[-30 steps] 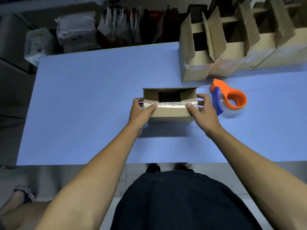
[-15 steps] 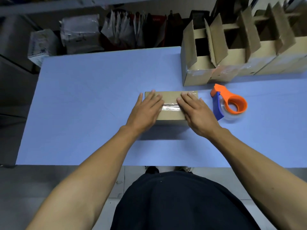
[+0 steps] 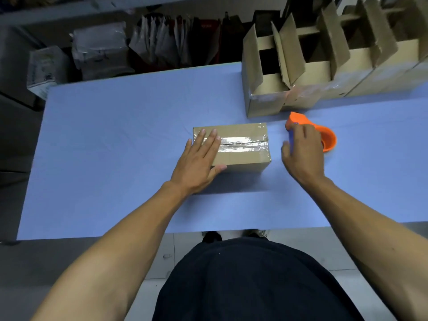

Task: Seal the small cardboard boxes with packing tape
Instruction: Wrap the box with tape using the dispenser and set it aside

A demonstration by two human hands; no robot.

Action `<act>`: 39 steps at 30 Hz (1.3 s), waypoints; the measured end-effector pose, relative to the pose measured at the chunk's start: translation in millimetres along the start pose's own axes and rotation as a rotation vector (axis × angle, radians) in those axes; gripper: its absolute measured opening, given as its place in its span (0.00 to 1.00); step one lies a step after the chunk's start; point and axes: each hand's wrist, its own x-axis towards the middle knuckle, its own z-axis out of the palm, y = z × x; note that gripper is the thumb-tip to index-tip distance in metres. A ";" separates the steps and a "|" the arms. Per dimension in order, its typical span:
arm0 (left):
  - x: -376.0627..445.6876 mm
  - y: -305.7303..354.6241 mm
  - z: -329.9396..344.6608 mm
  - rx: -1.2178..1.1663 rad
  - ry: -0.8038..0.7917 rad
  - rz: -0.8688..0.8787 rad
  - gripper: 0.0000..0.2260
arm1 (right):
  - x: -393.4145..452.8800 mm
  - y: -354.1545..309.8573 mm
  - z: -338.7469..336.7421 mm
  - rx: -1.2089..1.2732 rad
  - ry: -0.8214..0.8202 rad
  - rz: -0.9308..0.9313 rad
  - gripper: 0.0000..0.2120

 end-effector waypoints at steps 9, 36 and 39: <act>-1.0 6.0 1.0 -0.006 0.019 0.001 0.35 | 16.1 47.7 -6.5 -0.278 -0.366 0.240 0.32; 1.6 5.1 -15.0 0.017 -0.051 -0.013 0.32 | 22.3 -71.6 -96.7 0.249 -0.253 -0.099 0.29; 0.1 2.5 -15.8 -0.028 -0.041 0.011 0.31 | 24.8 -98.2 -88.2 0.252 -0.331 -0.221 0.29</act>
